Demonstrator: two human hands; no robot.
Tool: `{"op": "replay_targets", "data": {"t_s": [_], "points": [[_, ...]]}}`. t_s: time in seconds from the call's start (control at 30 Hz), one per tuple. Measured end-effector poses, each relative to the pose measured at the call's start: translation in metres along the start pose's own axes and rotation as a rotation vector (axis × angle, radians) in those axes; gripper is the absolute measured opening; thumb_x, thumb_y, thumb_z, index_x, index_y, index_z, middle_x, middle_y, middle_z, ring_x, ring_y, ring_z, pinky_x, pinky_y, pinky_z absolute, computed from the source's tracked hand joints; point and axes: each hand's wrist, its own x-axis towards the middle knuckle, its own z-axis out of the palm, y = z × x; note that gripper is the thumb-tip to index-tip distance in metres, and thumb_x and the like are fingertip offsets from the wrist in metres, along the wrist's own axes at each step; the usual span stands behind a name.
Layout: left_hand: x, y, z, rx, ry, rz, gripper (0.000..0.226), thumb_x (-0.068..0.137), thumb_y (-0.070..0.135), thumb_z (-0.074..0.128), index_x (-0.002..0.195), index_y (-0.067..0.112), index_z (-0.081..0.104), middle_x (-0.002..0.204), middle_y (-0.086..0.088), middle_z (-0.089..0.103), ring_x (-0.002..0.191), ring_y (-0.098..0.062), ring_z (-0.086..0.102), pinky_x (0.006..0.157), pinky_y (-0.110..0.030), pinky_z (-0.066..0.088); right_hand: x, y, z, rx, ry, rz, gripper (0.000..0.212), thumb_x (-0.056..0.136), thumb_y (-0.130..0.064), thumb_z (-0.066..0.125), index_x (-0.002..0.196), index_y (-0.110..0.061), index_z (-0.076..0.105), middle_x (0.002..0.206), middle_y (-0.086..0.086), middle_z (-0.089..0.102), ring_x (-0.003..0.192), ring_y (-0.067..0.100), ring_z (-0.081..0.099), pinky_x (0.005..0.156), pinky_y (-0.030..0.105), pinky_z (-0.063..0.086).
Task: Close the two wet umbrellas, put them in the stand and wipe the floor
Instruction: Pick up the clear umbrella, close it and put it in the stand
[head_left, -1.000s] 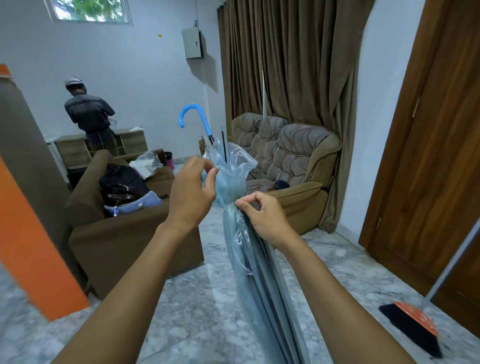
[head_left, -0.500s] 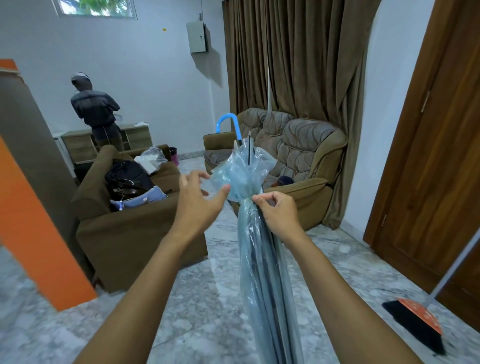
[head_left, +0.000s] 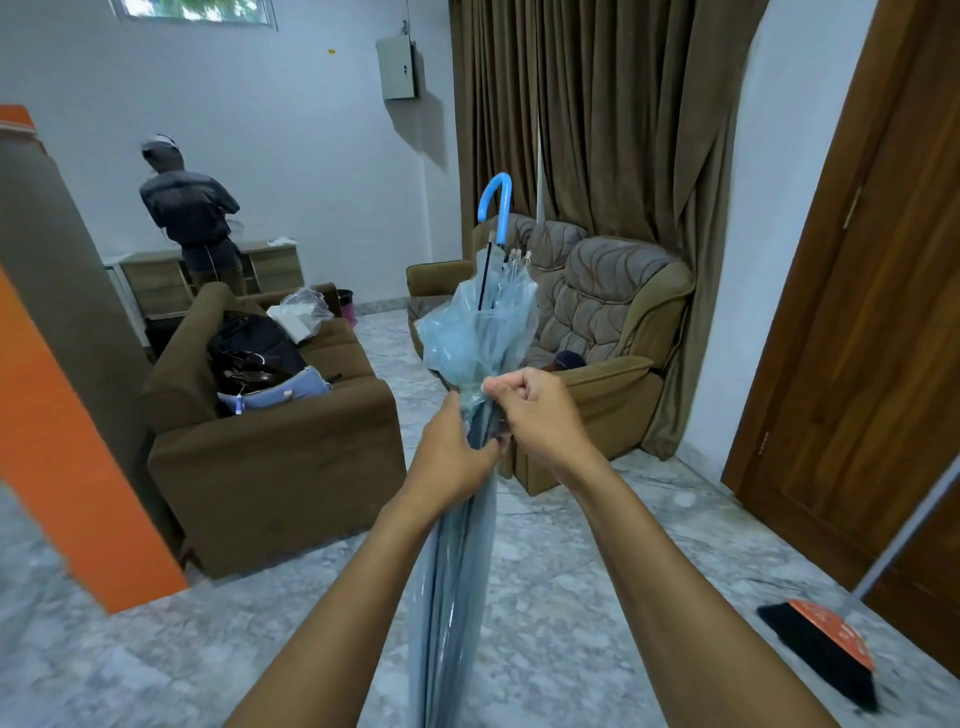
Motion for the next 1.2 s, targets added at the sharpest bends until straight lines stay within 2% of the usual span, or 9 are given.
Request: {"op": "replay_targets", "data": {"t_s": [0.1,0.23,0.4,0.53,0.67,0.77,0.93,1.07,1.2], "points": [[0.002,-0.005,-0.004,-0.111,0.005,0.019,0.037,0.087,0.017,0.067,0.122,0.022,0.056,0.106,0.007,0.069,0.099,-0.005,0.066,0.081,-0.018,0.05,0.0,-0.004,-0.005,0.148,-0.043,0.003,0.018,0.095,-0.018,0.062,0.095,-0.001,0.065,0.082,0.019,0.073,0.065,0.018,0.069,0.058,0.031,0.057],[0.001,-0.003,-0.009,-0.294,-0.015,0.022,0.039,0.09,0.008,0.066,0.127,0.018,0.058,0.113,0.006,0.071,0.105,-0.003,0.067,0.088,-0.017,0.051,0.001,-0.002,-0.011,0.377,-0.122,0.07,0.018,0.094,-0.013,0.063,0.1,0.004,0.064,0.099,0.029,0.071,0.082,0.03,0.072,0.07,0.034,0.061],[-0.002,-0.002,-0.013,-0.418,-0.036,-0.006,0.041,0.091,0.006,0.064,0.127,0.025,0.058,0.116,0.009,0.069,0.105,0.0,0.066,0.088,-0.018,0.052,-0.002,-0.002,-0.016,0.313,-0.003,0.075,0.025,0.083,-0.018,0.076,0.099,0.0,0.071,0.092,0.013,0.077,0.086,0.018,0.074,0.073,0.023,0.058],[0.0,-0.005,-0.013,-0.524,-0.089,-0.047,0.044,0.091,0.011,0.067,0.132,0.022,0.055,0.122,0.001,0.068,0.114,-0.011,0.064,0.096,-0.029,0.051,-0.008,-0.005,-0.01,0.326,0.084,0.076,0.025,0.081,-0.02,0.078,0.098,-0.002,0.073,0.093,0.003,0.076,0.076,0.002,0.071,0.061,0.012,0.053],[0.001,-0.009,-0.014,-0.604,-0.174,-0.077,0.046,0.091,0.011,0.066,0.134,0.019,0.053,0.124,-0.006,0.067,0.117,-0.022,0.063,0.098,-0.037,0.05,-0.01,-0.006,-0.009,0.414,0.048,0.178,0.031,0.081,-0.022,0.078,0.102,0.001,0.072,0.096,0.013,0.076,0.08,0.018,0.072,0.071,0.032,0.062],[0.003,-0.012,-0.013,-0.665,-0.241,-0.138,0.046,0.09,0.01,0.067,0.133,0.019,0.055,0.128,-0.012,0.064,0.118,-0.028,0.062,0.101,-0.045,0.048,-0.013,-0.006,-0.011,0.441,0.012,0.205,0.034,0.083,-0.019,0.076,0.105,0.005,0.069,0.096,0.016,0.076,0.081,0.022,0.073,0.067,0.031,0.062],[0.002,0.005,-0.013,-0.303,-0.019,-0.11,0.056,0.089,0.023,0.07,0.136,0.03,0.041,0.128,0.0,0.043,0.098,-0.005,0.058,0.076,-0.017,0.055,-0.014,-0.013,-0.01,0.304,0.181,0.144,0.031,0.075,-0.026,0.083,0.092,-0.001,0.073,0.086,0.012,0.076,0.073,0.016,0.074,0.064,0.027,0.061],[0.003,0.006,-0.007,-0.067,0.051,0.056,0.045,0.093,0.022,0.061,0.136,0.025,0.049,0.133,0.004,0.055,0.119,-0.011,0.054,0.101,-0.028,0.046,-0.012,-0.015,-0.007,0.205,0.337,0.11,0.031,0.064,-0.032,0.09,0.077,-0.008,0.074,0.072,0.004,0.075,0.062,0.012,0.07,0.063,0.031,0.061],[0.004,0.01,-0.008,-0.128,-0.045,0.084,0.063,0.088,0.021,0.063,0.146,0.027,0.04,0.137,0.009,0.05,0.125,-0.005,0.05,0.094,-0.008,0.039,-0.012,-0.016,-0.008,0.195,0.3,0.058,0.02,0.068,-0.03,0.088,0.071,-0.015,0.075,0.069,0.004,0.075,0.067,0.019,0.072,0.069,0.043,0.062]]}}
